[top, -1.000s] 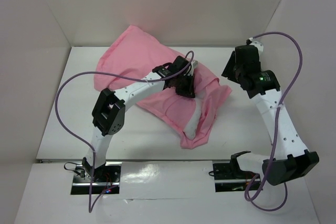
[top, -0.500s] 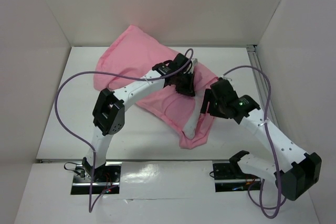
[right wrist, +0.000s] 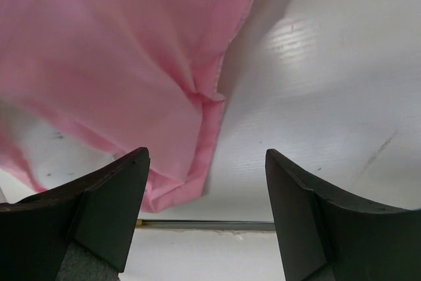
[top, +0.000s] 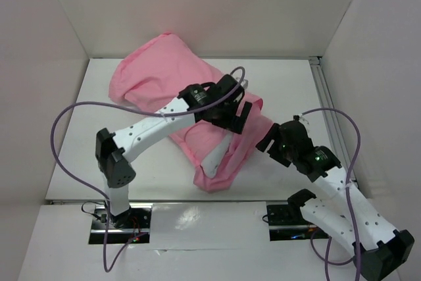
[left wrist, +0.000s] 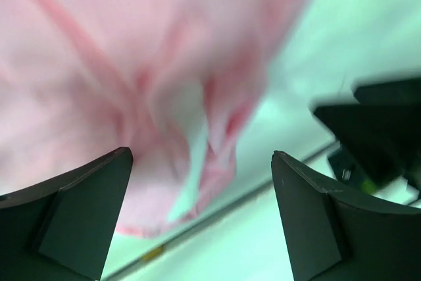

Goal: Put the pillow into the pillowcase

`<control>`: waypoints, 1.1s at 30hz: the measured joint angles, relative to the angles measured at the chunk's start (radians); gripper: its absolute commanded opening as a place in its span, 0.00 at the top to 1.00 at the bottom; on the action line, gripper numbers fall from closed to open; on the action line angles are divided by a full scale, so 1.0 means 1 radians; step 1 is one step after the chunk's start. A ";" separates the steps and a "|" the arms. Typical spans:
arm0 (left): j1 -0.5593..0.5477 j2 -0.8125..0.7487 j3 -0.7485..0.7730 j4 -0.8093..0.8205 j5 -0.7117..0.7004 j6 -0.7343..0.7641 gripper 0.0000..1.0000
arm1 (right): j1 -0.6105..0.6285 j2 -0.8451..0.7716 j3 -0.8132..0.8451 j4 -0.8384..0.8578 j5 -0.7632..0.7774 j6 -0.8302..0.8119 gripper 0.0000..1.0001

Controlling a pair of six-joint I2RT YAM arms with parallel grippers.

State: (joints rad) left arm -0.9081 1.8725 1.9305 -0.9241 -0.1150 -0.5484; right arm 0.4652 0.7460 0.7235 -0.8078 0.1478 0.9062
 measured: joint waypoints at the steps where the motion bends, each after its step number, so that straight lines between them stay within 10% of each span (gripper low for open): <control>1: -0.028 -0.031 -0.015 -0.019 -0.024 0.002 0.00 | -0.003 0.000 -0.010 0.000 -0.008 0.006 0.22; 10: -0.219 -0.134 -0.253 -0.148 -0.271 -0.080 0.00 | -0.005 0.021 -0.019 0.017 -0.048 0.021 0.20; 25: -0.177 -0.157 -0.499 0.050 -0.249 -0.083 0.00 | -0.014 0.047 -0.019 0.056 -0.101 -0.003 0.20; 29: -0.119 -0.153 -0.499 0.109 -0.206 -0.082 0.19 | -0.014 0.047 -0.019 0.058 -0.113 -0.011 0.20; 33: -0.062 -0.150 -0.498 0.149 -0.153 -0.067 1.00 | -0.014 0.048 -0.019 0.072 -0.141 -0.022 0.20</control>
State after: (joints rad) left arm -0.9699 1.7229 1.4322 -0.7750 -0.2680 -0.6155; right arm 0.4515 0.7937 0.7048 -0.7353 0.0071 0.8841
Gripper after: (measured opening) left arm 0.256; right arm 0.795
